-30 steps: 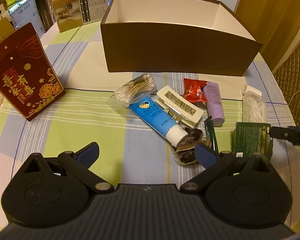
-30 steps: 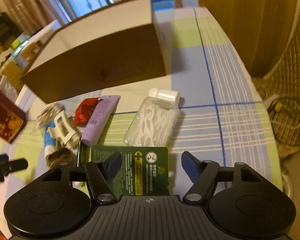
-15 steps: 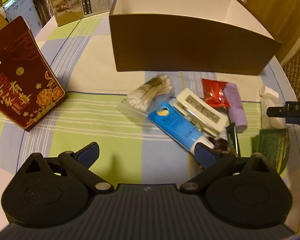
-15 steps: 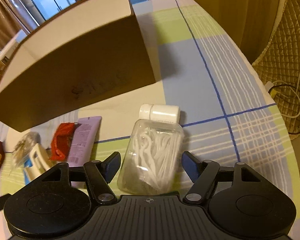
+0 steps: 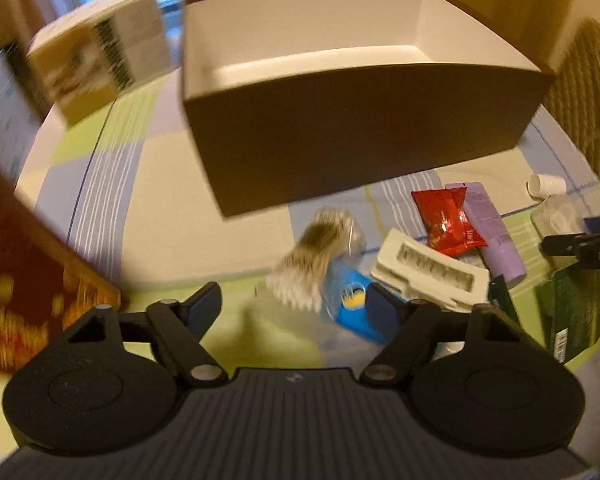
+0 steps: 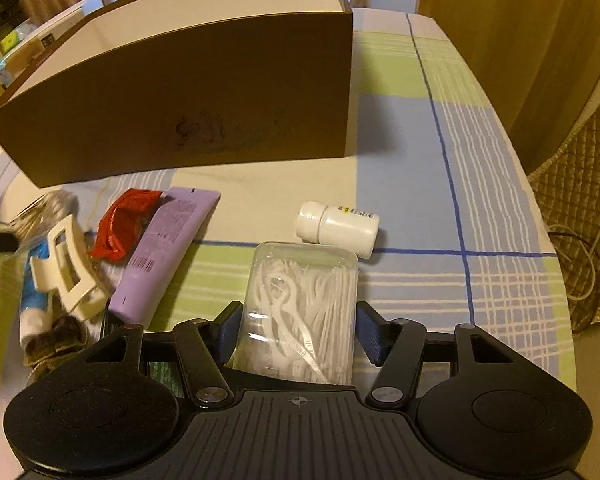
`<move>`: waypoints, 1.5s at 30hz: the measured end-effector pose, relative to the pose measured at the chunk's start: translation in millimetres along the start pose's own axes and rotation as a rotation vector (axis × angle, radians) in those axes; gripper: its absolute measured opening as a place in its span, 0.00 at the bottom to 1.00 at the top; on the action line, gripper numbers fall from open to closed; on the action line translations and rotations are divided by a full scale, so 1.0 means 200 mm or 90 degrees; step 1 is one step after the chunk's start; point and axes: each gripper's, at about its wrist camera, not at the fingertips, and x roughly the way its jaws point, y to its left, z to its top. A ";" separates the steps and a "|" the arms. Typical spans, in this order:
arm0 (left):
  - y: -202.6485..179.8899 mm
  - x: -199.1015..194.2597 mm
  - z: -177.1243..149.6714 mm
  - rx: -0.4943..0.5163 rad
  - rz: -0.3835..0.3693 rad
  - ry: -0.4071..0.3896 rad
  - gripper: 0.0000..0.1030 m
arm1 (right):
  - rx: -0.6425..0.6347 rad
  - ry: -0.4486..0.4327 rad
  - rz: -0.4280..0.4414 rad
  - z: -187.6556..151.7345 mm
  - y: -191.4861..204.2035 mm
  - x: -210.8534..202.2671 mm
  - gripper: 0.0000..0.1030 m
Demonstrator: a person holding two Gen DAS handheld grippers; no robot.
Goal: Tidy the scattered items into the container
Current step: 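Grasp the floss-pick case with the right tool while the left tool grasps the cotton-swab pack, then carry the floss-pick case and cotton-swab pack over the open brown box with both tools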
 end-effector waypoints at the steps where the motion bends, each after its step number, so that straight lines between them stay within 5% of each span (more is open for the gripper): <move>1: 0.00 0.02 0.02 0.020 -0.008 -0.003 0.66 | -0.003 -0.001 0.002 0.00 0.00 0.00 0.60; 10: 0.02 0.22 0.09 0.062 -0.081 0.031 0.42 | -0.031 -0.011 0.006 -0.03 0.01 -0.01 0.60; 12: 0.04 0.23 0.09 0.039 -0.092 0.034 0.25 | -0.048 -0.019 -0.002 -0.04 0.02 -0.01 0.60; 14: 0.06 0.21 0.09 0.030 -0.086 0.032 0.19 | -0.067 -0.026 -0.010 -0.06 0.03 -0.01 0.59; 26: 0.06 -0.12 0.08 0.016 -0.062 -0.031 0.18 | -0.065 -0.058 0.058 0.01 0.03 -0.21 0.58; 35: 0.00 -0.37 0.18 0.049 -0.069 -0.071 0.18 | -0.084 -0.077 0.147 0.18 0.02 -0.44 0.58; 45: -0.08 -0.49 0.34 0.094 -0.084 -0.110 0.18 | -0.119 -0.128 0.174 0.41 0.07 -0.55 0.58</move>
